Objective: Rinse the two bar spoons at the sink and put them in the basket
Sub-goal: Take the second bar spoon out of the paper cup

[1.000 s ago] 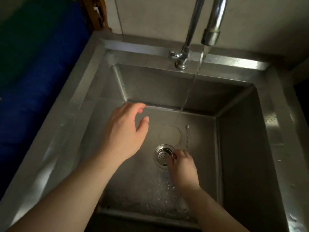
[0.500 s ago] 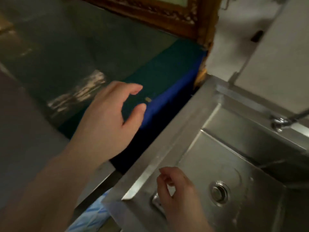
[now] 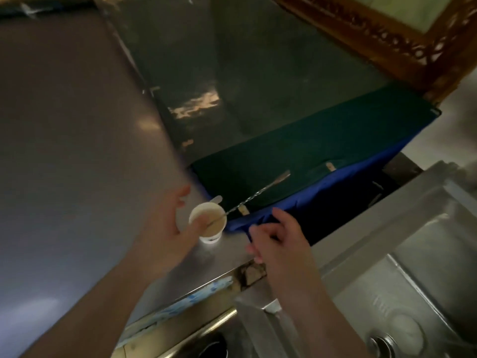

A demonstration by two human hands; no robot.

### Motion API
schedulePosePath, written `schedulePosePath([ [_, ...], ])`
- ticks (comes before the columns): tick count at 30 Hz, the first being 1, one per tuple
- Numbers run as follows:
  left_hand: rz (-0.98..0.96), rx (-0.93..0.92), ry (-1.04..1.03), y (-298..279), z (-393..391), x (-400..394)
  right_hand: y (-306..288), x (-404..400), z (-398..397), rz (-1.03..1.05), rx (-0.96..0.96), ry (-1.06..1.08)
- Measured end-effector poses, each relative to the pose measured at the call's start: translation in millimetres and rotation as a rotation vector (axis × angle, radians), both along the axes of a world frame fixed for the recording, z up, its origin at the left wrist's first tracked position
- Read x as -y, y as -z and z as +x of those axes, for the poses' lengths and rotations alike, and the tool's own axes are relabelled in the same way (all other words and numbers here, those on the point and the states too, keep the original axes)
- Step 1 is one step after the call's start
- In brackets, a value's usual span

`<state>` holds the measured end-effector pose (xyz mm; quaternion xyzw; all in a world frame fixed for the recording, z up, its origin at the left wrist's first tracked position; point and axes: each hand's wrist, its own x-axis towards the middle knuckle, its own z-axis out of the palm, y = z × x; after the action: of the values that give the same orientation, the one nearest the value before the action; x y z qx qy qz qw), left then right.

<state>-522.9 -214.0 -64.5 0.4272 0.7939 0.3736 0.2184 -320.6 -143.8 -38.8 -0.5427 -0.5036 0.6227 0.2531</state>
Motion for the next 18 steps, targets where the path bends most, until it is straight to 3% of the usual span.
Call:
schedulePosePath([
  [5, -0.106, 0.160, 0.065, 45.8, 5.3, 6.8, -5.6, -30.4, -33.6, 0.118, 0.094, 0.036],
  [12, 0.000, 0.243, 0.080, 58.4, 5.8, 3.7, -0.2, -46.9, -53.1, 0.242, 0.134, 0.013],
  [18, -0.011, 0.235, 0.063, 63.4, 2.7, 3.5, 2.9, -40.9, -47.5, 0.178, 0.161, 0.051],
])
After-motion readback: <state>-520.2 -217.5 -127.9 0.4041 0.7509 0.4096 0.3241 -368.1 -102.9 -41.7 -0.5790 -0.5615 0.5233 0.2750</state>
